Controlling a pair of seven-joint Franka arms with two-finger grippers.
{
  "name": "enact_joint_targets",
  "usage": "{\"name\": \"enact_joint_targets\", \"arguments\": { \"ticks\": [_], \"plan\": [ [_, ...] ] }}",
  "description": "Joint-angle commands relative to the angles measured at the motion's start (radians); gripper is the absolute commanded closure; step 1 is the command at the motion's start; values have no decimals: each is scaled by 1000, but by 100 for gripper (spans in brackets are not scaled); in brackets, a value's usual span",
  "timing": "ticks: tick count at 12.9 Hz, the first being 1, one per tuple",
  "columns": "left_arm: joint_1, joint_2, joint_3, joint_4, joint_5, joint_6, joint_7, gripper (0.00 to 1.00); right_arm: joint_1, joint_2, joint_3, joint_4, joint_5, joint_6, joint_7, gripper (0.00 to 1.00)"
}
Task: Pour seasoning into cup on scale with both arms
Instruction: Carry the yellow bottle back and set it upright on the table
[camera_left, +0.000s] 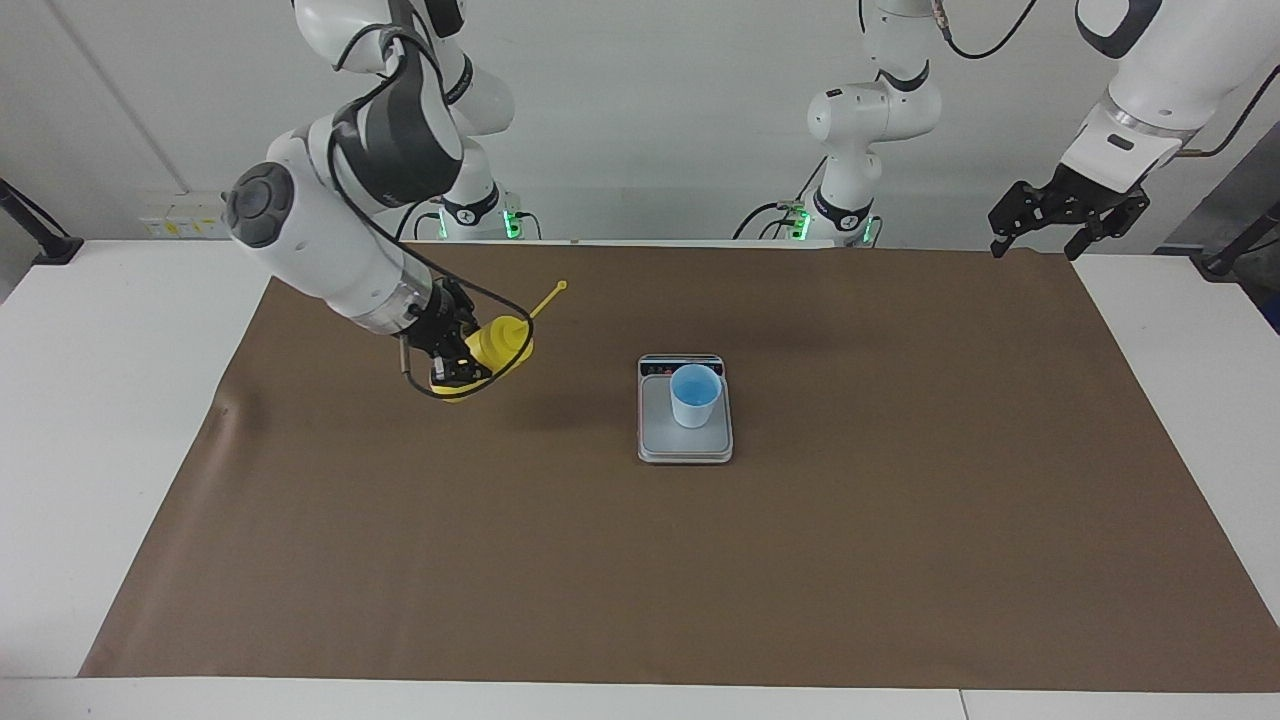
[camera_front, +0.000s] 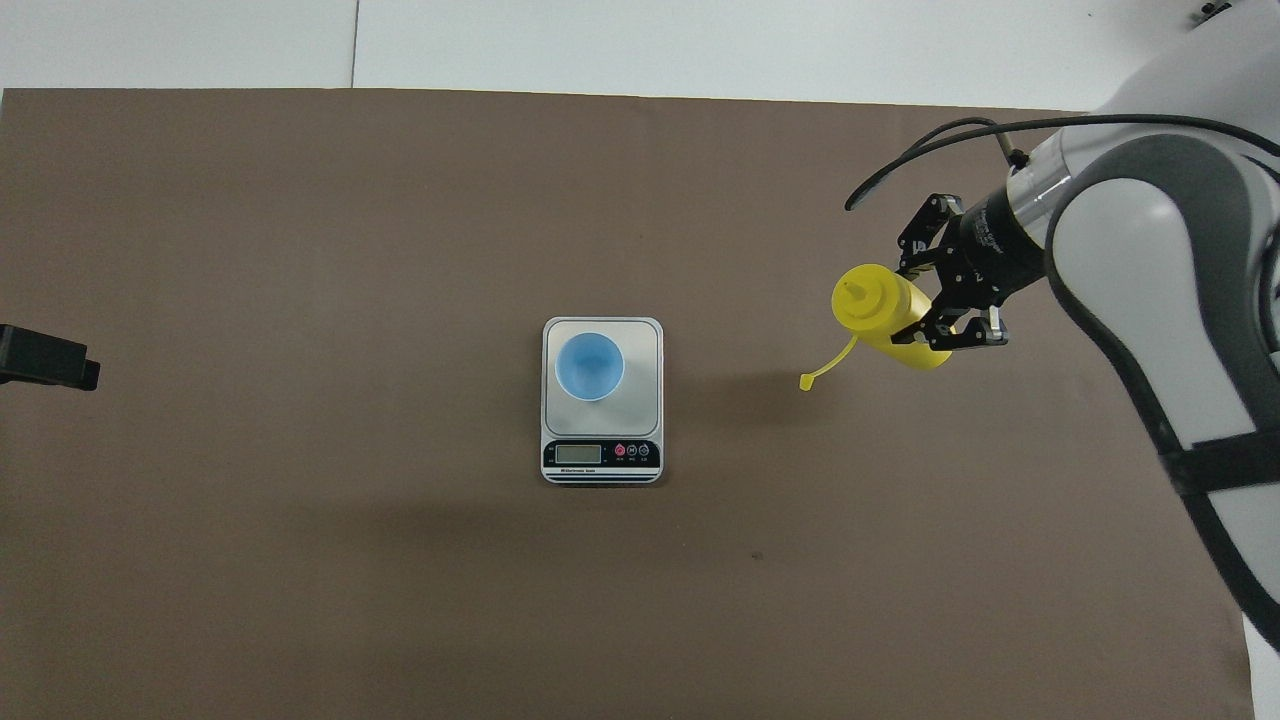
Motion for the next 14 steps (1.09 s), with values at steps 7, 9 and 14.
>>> {"name": "enact_joint_targets", "arguments": {
  "ticks": [7, 9, 14],
  "plan": [
    [8, -30, -4, -29, -7, 0, -5, 0, -253, -176, 14, -463, 479, 192, -345, 100],
    [8, -30, -4, -29, -7, 0, -5, 0, -274, -193, 10, -549, 557, 199, -473, 100],
    [8, -33, -4, -33, -7, -15, -5, 0, -316, -190, 8, -684, 636, 261, -682, 100]
  ]
}}
